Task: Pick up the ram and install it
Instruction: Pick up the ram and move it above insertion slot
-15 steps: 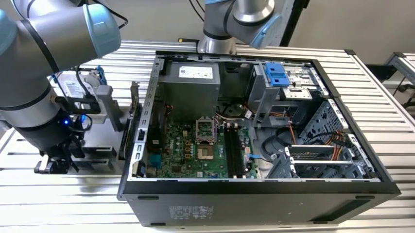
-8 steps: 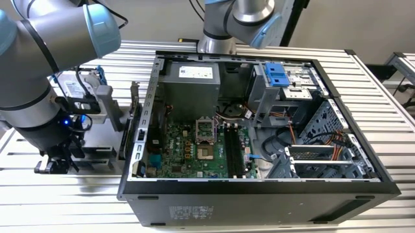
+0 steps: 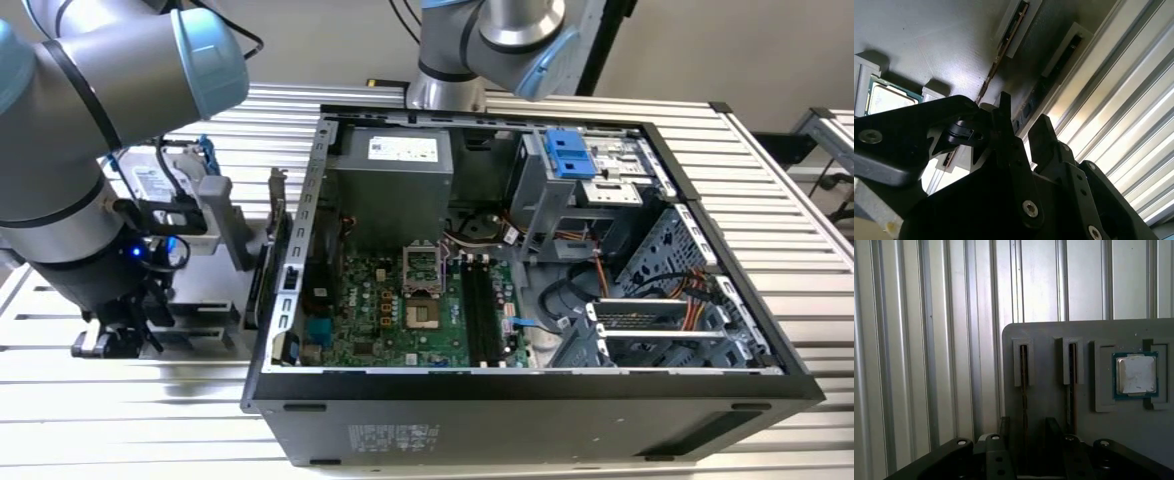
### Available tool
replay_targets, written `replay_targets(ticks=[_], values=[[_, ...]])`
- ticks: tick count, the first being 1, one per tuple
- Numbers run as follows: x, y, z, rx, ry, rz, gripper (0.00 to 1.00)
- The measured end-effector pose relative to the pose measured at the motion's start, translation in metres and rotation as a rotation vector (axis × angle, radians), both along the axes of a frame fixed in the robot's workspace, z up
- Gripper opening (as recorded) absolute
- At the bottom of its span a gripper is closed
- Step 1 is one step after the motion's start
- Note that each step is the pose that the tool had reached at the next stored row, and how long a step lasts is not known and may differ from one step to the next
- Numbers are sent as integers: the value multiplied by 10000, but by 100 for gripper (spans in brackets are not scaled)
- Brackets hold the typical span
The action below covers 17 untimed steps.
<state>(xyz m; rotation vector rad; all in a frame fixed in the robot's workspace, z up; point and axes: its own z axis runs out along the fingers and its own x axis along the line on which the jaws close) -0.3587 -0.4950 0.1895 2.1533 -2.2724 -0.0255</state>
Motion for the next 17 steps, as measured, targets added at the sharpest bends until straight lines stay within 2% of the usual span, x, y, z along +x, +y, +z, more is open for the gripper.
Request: replay_targets(ticks=[8, 15, 16, 17], values=[[0, 0, 0, 0, 0, 14, 100], [0, 0, 0, 0, 0, 183, 100], [0, 0, 0, -1, 0, 197, 0], [0, 0, 0, 0, 0, 212, 0]])
